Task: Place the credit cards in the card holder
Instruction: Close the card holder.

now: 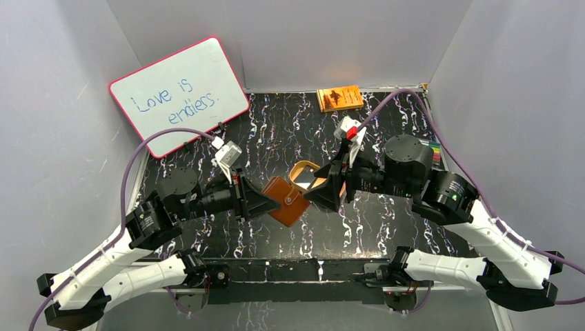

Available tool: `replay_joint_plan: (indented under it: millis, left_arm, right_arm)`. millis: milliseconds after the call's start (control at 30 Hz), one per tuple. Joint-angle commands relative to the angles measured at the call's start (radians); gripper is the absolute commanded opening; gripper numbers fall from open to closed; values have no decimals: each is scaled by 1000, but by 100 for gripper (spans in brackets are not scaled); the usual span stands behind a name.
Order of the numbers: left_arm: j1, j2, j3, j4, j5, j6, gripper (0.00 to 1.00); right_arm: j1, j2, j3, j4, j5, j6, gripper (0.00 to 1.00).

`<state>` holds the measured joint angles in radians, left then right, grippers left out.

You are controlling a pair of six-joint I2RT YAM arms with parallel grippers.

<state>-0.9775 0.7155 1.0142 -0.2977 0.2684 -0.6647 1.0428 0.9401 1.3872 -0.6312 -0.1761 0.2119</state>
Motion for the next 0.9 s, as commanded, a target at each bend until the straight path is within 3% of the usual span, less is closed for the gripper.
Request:
replay_joint_plan:
  millis: [0,233,700,867]
  left_arm:
    - [-3,-18,7,81,152,19,0]
    - [-3,-18,6,123,210,28,0]
    - [-3,-62,-12,190,231,51,0]
    - [-3,-57,-13,206,243,43,0]
  right_arm:
    - [0,-6,-24,173,-90,70,77]
    - [0,6,-78,279,-197,133,77]
    - [0,-6,-131,319,-332,199,74]
    - [0,-4,-149,347,-358,228,66]
